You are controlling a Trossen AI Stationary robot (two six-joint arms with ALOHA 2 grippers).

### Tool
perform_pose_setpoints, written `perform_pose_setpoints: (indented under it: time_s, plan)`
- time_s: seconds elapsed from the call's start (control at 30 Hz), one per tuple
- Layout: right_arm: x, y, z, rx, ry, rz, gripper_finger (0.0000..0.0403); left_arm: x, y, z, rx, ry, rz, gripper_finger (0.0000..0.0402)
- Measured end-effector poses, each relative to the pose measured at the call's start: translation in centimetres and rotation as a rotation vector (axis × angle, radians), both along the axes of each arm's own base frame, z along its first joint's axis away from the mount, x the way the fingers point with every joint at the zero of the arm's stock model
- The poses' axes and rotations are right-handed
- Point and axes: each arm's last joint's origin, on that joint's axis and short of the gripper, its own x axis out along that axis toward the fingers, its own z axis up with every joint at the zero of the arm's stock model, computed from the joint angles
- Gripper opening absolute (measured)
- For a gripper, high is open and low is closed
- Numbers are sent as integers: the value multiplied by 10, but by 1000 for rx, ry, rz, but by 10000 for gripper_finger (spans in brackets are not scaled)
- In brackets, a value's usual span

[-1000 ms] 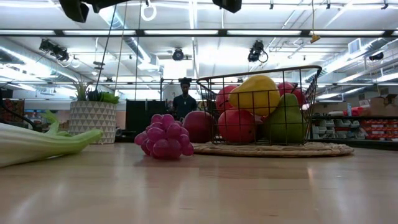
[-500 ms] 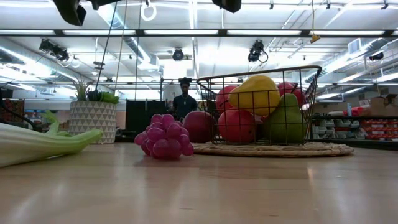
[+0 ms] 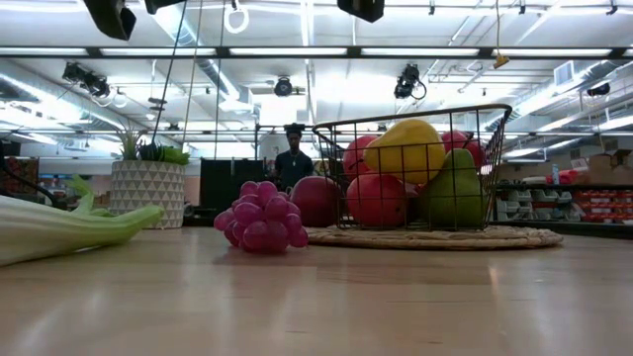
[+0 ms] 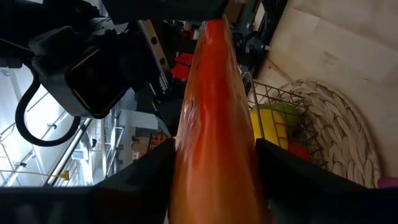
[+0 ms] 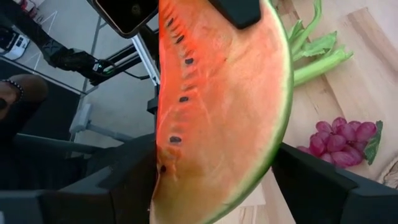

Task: Build produce basket
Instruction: Put the red watermelon into the gold wire basket

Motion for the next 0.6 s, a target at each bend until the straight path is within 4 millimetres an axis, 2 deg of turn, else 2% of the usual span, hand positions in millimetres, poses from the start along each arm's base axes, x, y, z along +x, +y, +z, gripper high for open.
perform_pose_setpoints:
  time_s: [0.4,0.5,0.6]
  plan:
    - [2,-13,4,137,31,44,391,0,0,0,-12,-3,4,219]
    - [2,-23,11,232,50,77,398,0,0,1,-33,-13,5,216]
    - [0,-32,16,251,63,68,396,0,0,0,-50,-15,9,213]
